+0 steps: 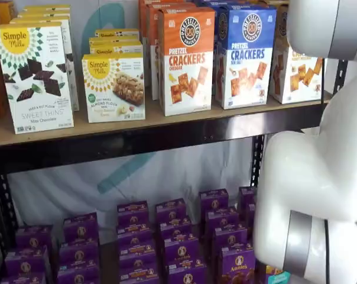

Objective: Retrieve the yellow and white box located on the top shelf, the sixth one from the left

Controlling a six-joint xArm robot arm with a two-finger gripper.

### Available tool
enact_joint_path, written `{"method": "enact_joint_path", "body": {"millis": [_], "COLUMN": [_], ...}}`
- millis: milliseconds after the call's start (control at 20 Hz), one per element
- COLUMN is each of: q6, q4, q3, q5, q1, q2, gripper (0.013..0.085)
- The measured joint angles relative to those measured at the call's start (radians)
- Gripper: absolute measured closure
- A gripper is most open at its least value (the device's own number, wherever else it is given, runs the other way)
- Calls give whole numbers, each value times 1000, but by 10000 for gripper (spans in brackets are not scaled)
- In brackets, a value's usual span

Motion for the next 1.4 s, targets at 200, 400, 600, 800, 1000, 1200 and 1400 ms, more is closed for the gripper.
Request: {"method": "enact_joint_path", "body": {"millis": [200, 400, 600, 800, 1000, 1200, 1400], "q6": [-14, -23, -26, -24, -21, -15, -12], "q4": [-21, -51, -95, -149, -201, -224, -247], "q3": [3, -8, -41, -94, -131, -155, -170], "q5": [-25, -25, 1, 45, 67, 74, 78], "q1": [6, 13, 24, 40, 60, 73, 85], "q2": [12, 29, 56, 91, 113, 127, 134], "gripper": [130, 130, 130, 130, 130, 130, 130]}}
